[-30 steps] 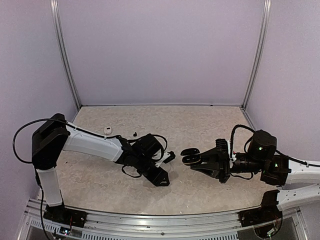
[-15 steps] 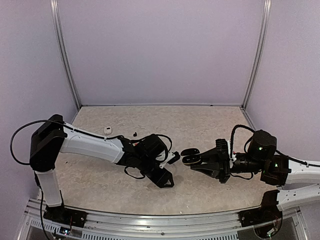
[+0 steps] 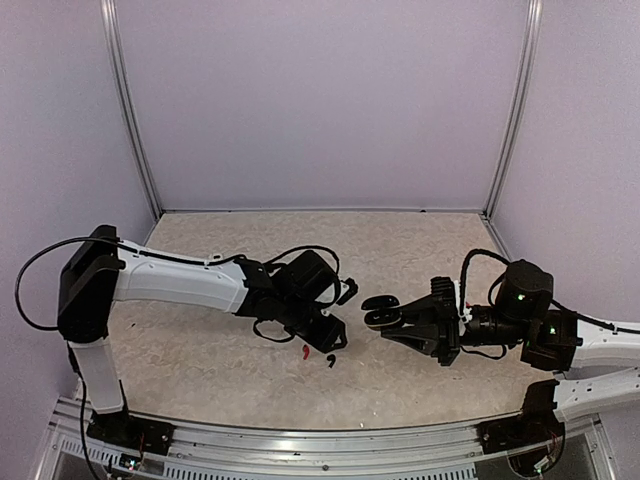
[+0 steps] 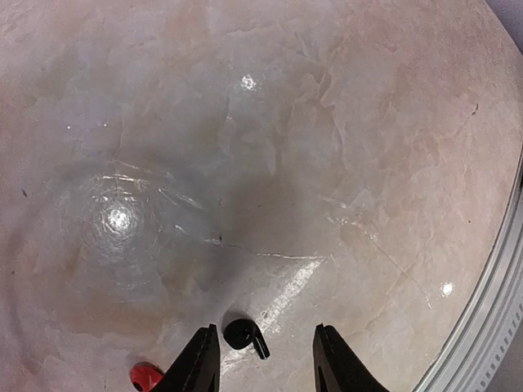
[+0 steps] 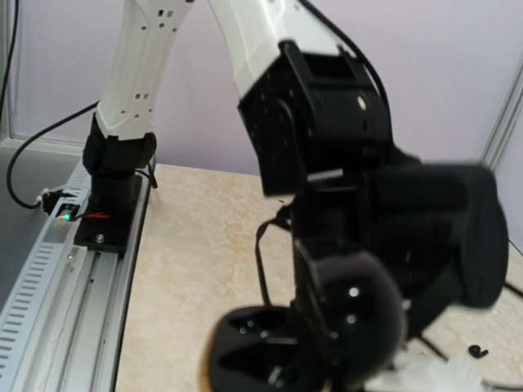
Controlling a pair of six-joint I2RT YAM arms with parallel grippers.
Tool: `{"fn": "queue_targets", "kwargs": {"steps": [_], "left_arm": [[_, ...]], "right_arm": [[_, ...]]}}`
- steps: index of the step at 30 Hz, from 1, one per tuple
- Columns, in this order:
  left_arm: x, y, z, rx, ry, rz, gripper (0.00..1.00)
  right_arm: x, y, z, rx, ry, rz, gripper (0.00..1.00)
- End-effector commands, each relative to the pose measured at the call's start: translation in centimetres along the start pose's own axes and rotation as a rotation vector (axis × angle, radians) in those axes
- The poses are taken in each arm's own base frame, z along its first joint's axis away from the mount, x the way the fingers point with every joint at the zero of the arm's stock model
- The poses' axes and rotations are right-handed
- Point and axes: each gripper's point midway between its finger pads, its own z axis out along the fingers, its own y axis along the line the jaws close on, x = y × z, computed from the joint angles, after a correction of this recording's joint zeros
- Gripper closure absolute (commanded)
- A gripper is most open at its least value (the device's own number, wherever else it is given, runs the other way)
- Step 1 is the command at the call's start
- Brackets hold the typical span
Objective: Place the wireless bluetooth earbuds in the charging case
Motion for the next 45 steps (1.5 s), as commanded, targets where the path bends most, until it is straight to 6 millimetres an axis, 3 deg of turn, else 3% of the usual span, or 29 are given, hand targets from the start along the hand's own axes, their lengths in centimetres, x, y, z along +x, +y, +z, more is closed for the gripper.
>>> {"fn": "queue_targets", "kwargs": {"steps": [1, 22, 26, 34, 45], "left_arm": [[1.0, 0.4, 1.3, -0.048, 0.067, 0.03, 0.6], [3.7, 1.2, 4.0, -0.148, 0.218, 0.1, 0.6], [4.5, 1.9, 4.0, -0.193, 0.249, 0.135, 0.65], [6.7, 2.5, 2.1, -0.201, 0.3, 0.189, 0.75], [12.0, 2.9, -1.0, -0.181, 0.434, 0.235, 0.83]], "right_arm": [[-0.4, 0.0, -0.2, 0.008, -0.008, -0.006, 1.0], [-0.1, 0.0, -0.1, 0.01, 0.003, -0.007, 1.0], [-0.1, 0.0, -0.1, 0.011, 0.003, -0.007, 1.0], [-0.1, 0.0, -0.1, 0.008, 0.0, -0.007, 1.0], [-0.3, 0.0, -0.1, 0.008, -0.004, -0.006, 1.0]]}}
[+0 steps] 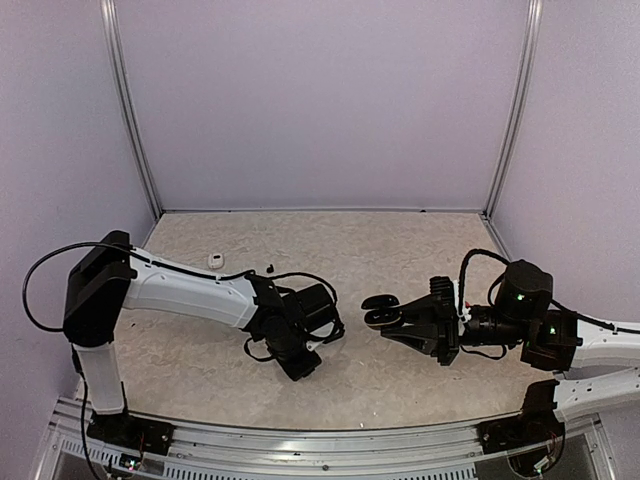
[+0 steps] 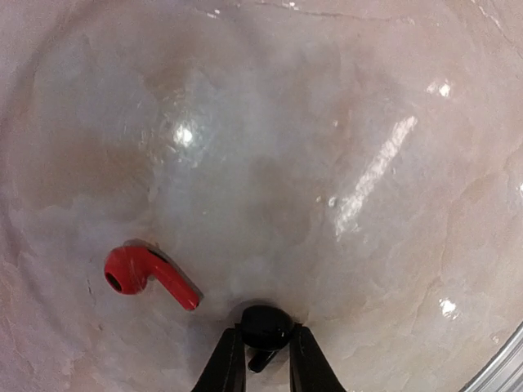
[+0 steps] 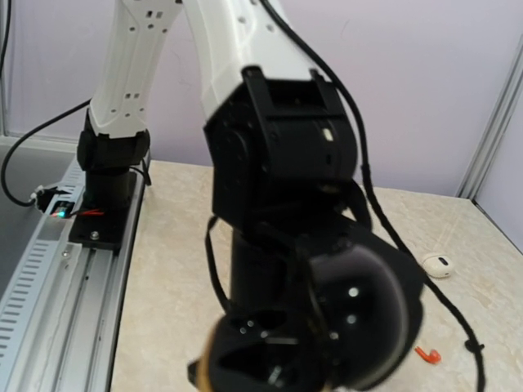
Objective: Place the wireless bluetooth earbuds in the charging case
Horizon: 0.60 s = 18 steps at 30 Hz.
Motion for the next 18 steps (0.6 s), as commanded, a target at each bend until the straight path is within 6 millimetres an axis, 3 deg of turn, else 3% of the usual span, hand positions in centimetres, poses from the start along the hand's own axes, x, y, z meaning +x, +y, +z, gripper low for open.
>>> {"fn": "queue_targets", "kwargs": {"steps": [1, 4, 6, 9, 18], "left_arm": [[4.1, -0.1, -0.6, 0.007, 0.115, 0.034, 0.83], [5.3, 0.3, -0.9, -0.011, 0.15, 0.037, 0.78], [5.7, 0.6, -1.3, -0.029, 0.165, 0.035, 0.69], [5.5, 1.0, -1.7, -0.055, 0.173, 0.035, 0.62], [2.4, 0.2, -2.6, -0.037, 0.138, 0.014, 0.62]], "right_arm": [[-0.5, 0.2, -0.1, -0.002, -0.012, -0.008, 1.0], [-0.5, 0.2, -0.1, -0.004, -0.012, -0.01, 1.0], [-0.5, 0.2, -0.1, -0.003, -0.015, -0.009, 1.0], [-0.6, 0.2, -0.1, -0.003, -0.017, -0.008, 1.0], [-0.9, 0.0, -0.4, 0.008, -0.023, -0.007, 1.0]]}}
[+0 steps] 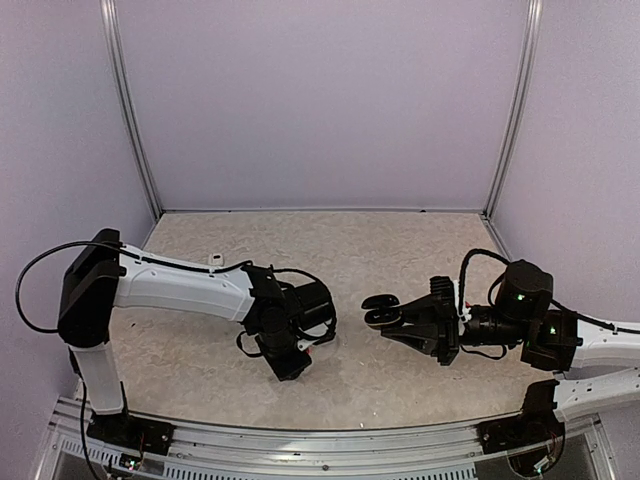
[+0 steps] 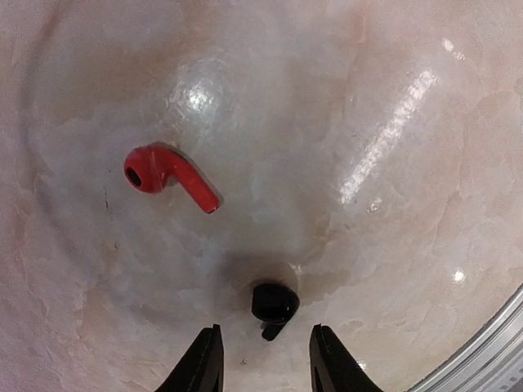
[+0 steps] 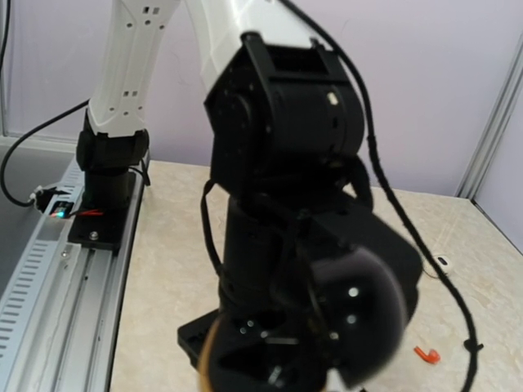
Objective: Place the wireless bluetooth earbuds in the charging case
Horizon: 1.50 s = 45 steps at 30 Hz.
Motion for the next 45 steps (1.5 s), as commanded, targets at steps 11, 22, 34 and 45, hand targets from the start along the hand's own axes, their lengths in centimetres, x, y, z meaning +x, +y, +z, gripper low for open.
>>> {"fn": "queue_targets", "kwargs": {"steps": [11, 22, 34, 45], "left_arm": [[-1.4, -0.5, 0.3, 0.015, 0.021, -0.009, 0.68], [-1.1, -0.1, 1.4, 0.013, 0.046, -0.004, 0.72], [-1.1, -0.2, 1.7, 0.026, 0.047, 0.006, 0.77], [-2.4, 0.6, 0.0, 0.043, -0.043, -0.033, 0.82]], "right_arm": [[-0.8, 0.0, -0.4, 0.011, -0.021, -0.01, 1.0], [-0.6, 0.0, -0.4, 0.01, -0.017, -0.009, 1.0], [-0.5, 0.0, -0.4, 0.013, -0.013, -0.009, 1.0], [-0.6, -0.2, -0.4, 0.027, -0.015, -0.008, 1.0]]}}
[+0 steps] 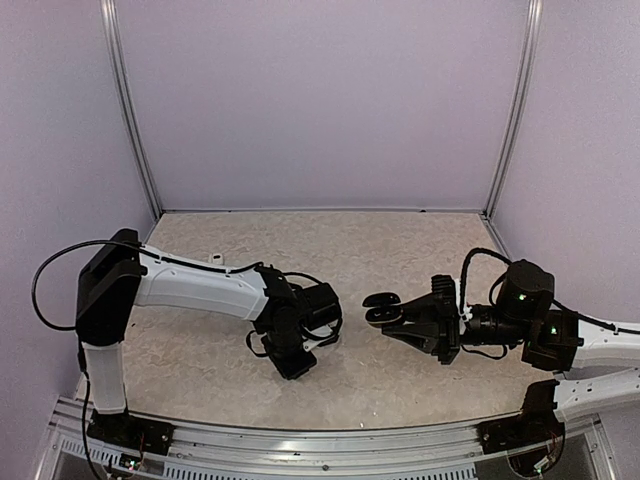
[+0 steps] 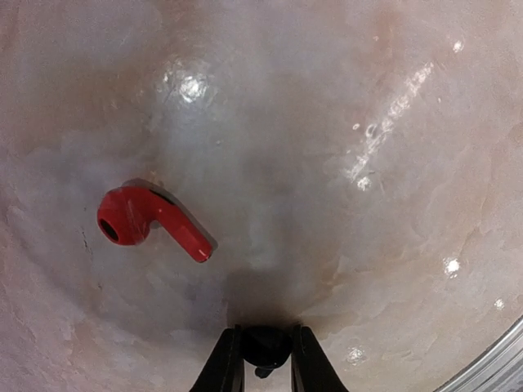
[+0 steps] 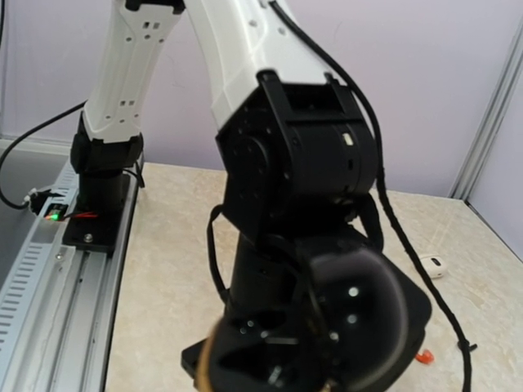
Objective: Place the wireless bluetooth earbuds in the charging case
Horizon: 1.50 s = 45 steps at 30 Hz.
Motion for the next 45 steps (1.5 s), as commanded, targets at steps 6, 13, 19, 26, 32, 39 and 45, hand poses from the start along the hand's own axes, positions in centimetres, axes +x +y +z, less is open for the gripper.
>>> {"fn": "queue_targets", "kwargs": {"steps": [6, 13, 19, 26, 32, 39, 45], "left_arm": [[-5.0, 3.6, -8.1, 0.039, -0.374, -0.113, 0.84], [-8.1, 4.4, -20.1, 0.106, -0.853, -0.141, 0.84], [-7.6, 2.9, -29.8, 0.184, -1.229, -0.098, 0.84], [-6.6, -1.4, -36.1, 0.301, -1.498, -0.003, 0.84], [-5.9, -4.3, -38.9, 0.41, -1.646, 0.052, 0.84], [-6.4, -7.1, -39.5, 0.503, -1.694, 0.123, 0.84], [-6.7, -8.8, -38.7, 0.544, -1.678, 0.168, 0.85]], "right_arm": [[-0.9, -1.0, -0.4, 0.07, -0.036, -0.024, 1.0], [-1.4, -2.6, -0.3, 0.159, -0.07, -0.081, 1.0], [-2.8, -3.3, -0.5, 0.216, -0.158, -0.166, 1.0], [-3.4, -3.9, 0.3, 0.236, -0.191, -0.191, 1.0], [-4.5, -4.8, 0.2, 0.286, -0.236, -0.191, 1.0], [-5.0, -4.1, 0.5, 0.247, -0.268, -0.202, 1.0], [-5.0, -3.2, 0.2, 0.215, -0.295, -0.244, 1.0]]}}
